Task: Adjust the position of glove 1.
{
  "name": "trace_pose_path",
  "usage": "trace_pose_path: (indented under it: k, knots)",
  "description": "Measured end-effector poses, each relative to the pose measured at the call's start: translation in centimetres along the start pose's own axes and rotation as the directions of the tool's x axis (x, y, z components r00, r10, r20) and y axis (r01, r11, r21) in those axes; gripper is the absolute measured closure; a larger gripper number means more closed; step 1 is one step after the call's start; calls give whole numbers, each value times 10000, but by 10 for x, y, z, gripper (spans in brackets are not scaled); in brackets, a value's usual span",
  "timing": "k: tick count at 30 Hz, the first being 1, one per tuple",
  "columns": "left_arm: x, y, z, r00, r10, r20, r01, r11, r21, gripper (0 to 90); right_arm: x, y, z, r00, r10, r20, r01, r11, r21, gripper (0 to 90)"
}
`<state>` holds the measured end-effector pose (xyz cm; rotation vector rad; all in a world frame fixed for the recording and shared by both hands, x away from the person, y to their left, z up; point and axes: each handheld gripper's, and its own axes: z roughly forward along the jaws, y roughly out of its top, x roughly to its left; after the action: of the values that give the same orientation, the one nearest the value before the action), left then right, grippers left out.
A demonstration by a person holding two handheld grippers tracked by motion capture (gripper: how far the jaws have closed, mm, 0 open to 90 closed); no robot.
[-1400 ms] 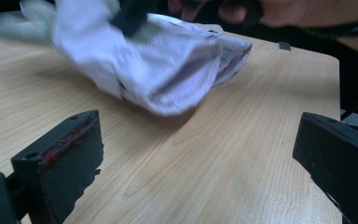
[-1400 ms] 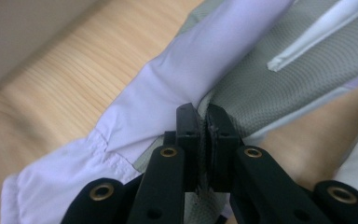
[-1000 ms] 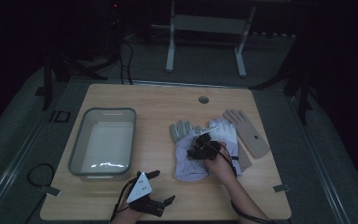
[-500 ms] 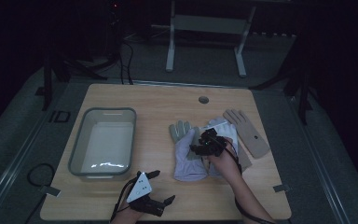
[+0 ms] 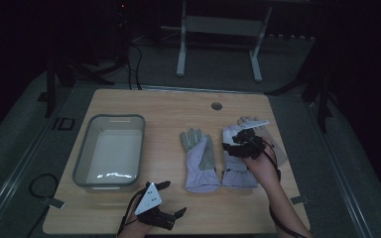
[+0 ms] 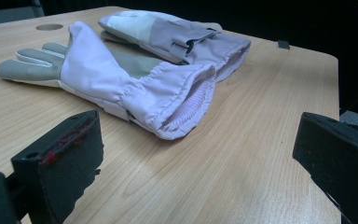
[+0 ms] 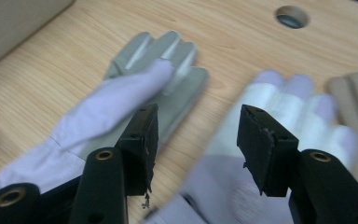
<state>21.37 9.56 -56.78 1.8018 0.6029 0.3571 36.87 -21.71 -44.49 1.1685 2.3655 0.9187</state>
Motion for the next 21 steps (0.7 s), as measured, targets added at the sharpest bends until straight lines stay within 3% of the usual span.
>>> trace_pose_path:
  k: [3,9,21]
  knots:
    - [0,0,0,10000,-8,10,8,10000,10,18,-12,-8,-12,9997,0,232,-1,10000,42,481]
    - [0,0,0,10000,-9,3,9,10000,20,18,-24,-23,-15,9997,54,223,-58,9998,207,480]
    - [1,0,0,10000,-57,5,57,10000,5,18,-34,-47,22,9997,-121,196,102,9955,937,486]
